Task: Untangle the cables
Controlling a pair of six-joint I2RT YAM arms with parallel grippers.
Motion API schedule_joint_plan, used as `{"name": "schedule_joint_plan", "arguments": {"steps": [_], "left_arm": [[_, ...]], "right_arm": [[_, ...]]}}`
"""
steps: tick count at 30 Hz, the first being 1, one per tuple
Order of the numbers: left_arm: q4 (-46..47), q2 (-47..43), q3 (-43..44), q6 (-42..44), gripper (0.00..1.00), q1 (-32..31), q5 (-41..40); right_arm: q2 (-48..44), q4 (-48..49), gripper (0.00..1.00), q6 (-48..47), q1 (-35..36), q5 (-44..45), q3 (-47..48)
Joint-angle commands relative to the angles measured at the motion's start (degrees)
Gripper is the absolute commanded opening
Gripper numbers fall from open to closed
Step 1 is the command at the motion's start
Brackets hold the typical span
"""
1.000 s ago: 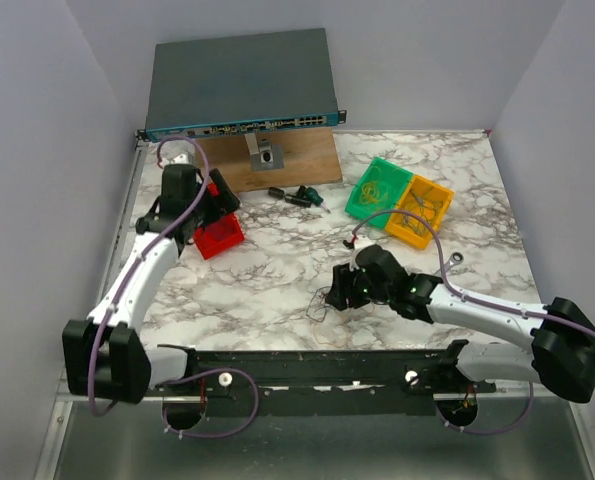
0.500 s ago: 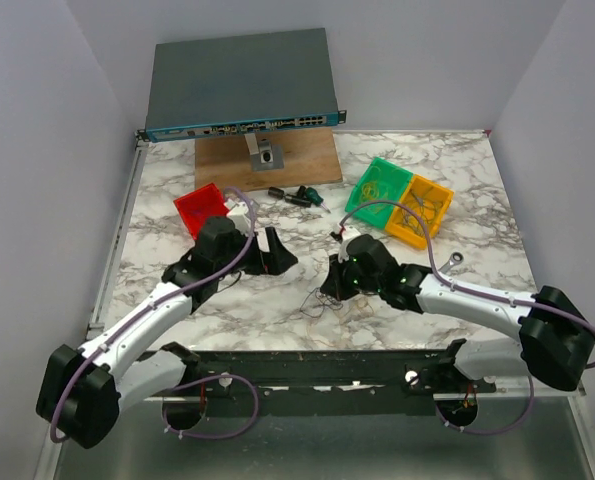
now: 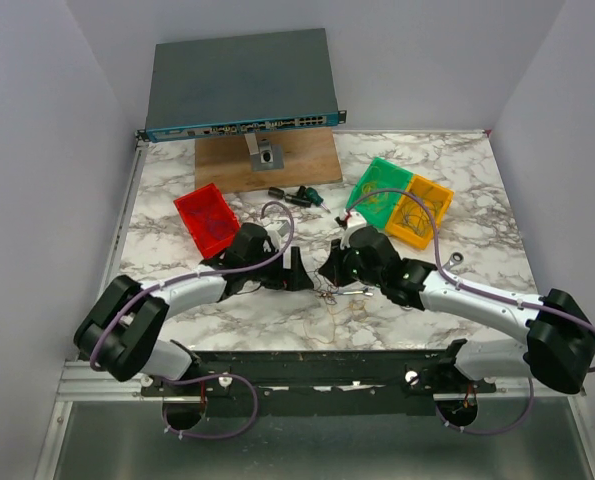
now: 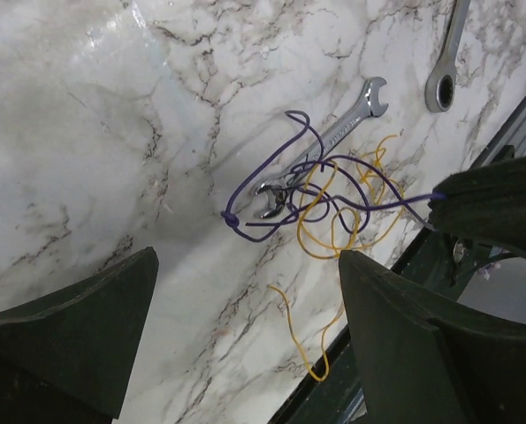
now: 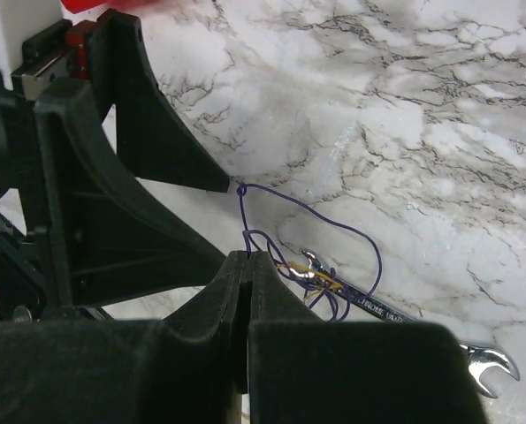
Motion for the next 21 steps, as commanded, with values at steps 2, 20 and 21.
{"name": "schedule_joint_plan", "arguments": {"steps": [2, 20, 21], "left_arm": [[2.04, 4.17, 5.03, 1.52, 0.85, -0.30, 1.24], [8.88, 19.14, 13.10, -1.04, 0.40, 0.31, 10.36], [9.47, 18.25, 12.36, -0.84, 0.41, 0.51, 10.79]], "right_arm": [[-0.68, 1.23, 0.01, 0.84, 0.09, 3.51, 1.00], [-3.37, 1.70, 0.01, 4.79, 0.08, 9.36, -1.62], [-3.32, 1.26, 0.01, 5.15, 0.03, 10.63, -1.63]]}}
